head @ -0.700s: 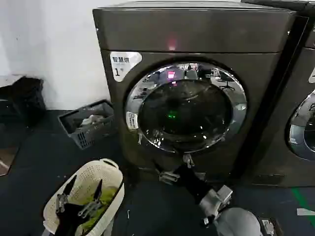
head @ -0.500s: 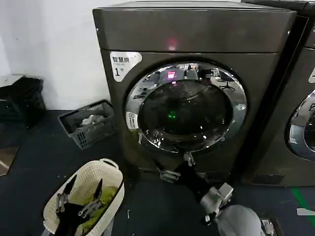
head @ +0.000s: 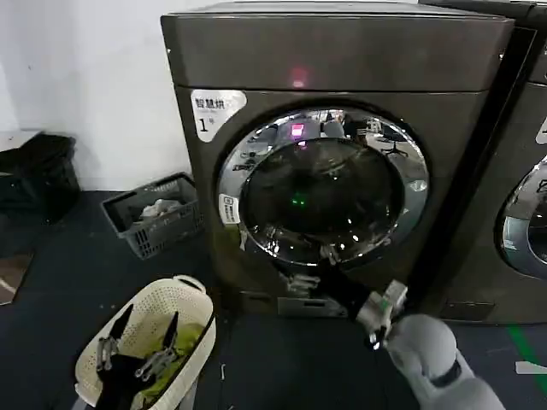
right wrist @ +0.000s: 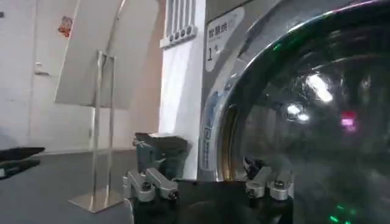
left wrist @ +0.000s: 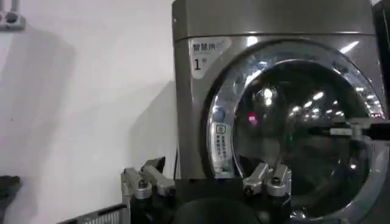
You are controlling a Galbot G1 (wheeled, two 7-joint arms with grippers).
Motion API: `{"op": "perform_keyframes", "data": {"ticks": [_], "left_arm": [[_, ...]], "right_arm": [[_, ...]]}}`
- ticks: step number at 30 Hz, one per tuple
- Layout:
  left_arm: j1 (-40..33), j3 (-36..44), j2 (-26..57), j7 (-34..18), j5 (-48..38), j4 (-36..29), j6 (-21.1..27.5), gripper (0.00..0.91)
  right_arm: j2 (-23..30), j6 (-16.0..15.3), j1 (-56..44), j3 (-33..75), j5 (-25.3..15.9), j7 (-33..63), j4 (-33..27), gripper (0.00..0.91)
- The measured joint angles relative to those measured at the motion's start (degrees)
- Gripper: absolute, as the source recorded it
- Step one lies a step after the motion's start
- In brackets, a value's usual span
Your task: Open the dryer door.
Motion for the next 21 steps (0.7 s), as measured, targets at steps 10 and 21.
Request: {"op": "perform_keyframes", "data": {"ticks": [10,21], "left_arm": [[0.6,-0.8,0.0,0.3,0.2,0.0,-0.8,0.907],[0.7,-0.3,-0.5,0.6,1.1,-0.1,-1.1,0.907]], "right_arm": [[1.6,0.2,6.3,-5.0,-0.6,-1.3,-5.9,0.907],[3.5,-0.5,11.4,-9.4,-1.4,-1.1,-10.4,0.907]]}}
